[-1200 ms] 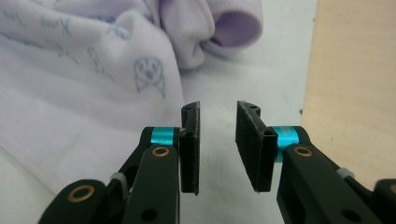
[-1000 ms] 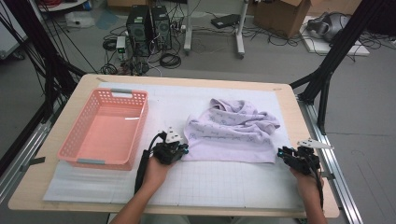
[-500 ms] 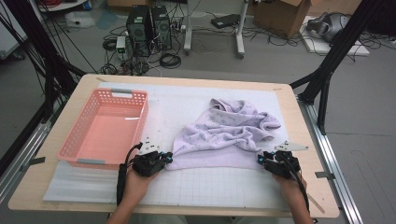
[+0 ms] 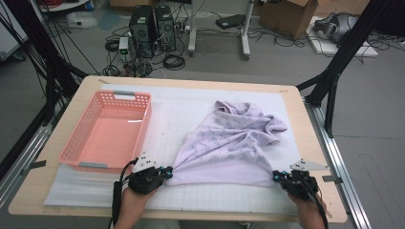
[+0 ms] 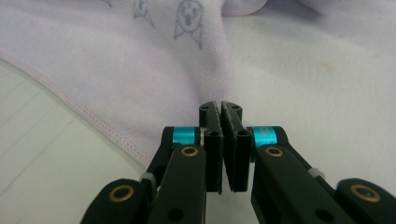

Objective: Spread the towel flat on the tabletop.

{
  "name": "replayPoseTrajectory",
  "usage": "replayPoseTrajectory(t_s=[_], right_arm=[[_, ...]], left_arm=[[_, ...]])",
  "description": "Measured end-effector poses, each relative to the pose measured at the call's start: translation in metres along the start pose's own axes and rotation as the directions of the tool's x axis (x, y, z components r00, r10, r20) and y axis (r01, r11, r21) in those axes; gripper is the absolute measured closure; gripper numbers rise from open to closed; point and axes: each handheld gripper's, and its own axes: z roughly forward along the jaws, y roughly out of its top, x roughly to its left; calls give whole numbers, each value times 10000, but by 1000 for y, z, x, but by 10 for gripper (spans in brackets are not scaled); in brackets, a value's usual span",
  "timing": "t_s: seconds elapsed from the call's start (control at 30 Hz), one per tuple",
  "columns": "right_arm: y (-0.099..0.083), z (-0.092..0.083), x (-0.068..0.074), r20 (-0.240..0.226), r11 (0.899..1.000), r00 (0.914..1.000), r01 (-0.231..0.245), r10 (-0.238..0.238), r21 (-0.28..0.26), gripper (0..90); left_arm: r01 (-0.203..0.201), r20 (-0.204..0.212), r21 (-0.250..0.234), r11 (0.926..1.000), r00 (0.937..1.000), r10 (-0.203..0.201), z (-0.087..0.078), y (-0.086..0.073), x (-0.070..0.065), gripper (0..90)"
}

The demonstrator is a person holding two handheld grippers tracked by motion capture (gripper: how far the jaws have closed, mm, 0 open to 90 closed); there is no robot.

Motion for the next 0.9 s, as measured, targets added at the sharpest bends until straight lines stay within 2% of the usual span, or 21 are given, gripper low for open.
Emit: replayPoseTrajectory(t_s=[0.17,0.3,0.47,0.53,0.57,0.6,0.63,0.67,0.7,0.77,0.83,0.9], right_arm=[[-21,-24,14,30,9997,9997,-223,222,110,875],[-38,-41,27,-94,9998,9999,-101,103,176,875],[-61,-65,42,120,9976,9999,-26,18,696,875],[-69,-73,45,-48,9973,9999,-94,98,727,873],[-73,-76,46,-293,9972,9995,-109,131,742,862],[-75,-79,48,-404,9980,9990,-157,182,619,840],[-75,-82,48,-471,9992,9988,-104,122,390,785],[-73,-83,48,-484,9999,9987,-125,129,104,732],[-70,-84,46,-380,9995,9991,-197,188,-251,687],[-62,-83,39,-238,9953,9990,-406,386,-875,684],[-54,-76,28,-17,9888,9979,-638,642,-1352,682],[-44,-64,16,237,9861,9957,-858,900,-1423,694]], left_arm=[[37,3,20,10000,10000,-37,-20,-18,-14,872],[-90,19,85,9999,10000,90,-32,-29,-28,873],[-174,298,403,9990,9994,162,-44,-47,-47,874],[-160,458,492,9987,9989,138,-50,-54,-53,873],[-147,616,481,9987,9980,117,-51,-56,-56,872],[-215,803,448,9988,9966,178,-53,-56,-58,866],[-296,780,303,9991,9966,272,-53,-55,-59,799],[-273,617,142,9995,9977,264,-52,-53,-59,659],[-235,563,1,9997,9981,235,-52,-50,-58,579],[-325,310,-353,9988,9990,336,-48,-43,-52,539],[-114,241,-483,9988,9996,125,-44,-36,-44,498],[92,121,-673,9977,9999,-84,-39,-30,-36,488]])
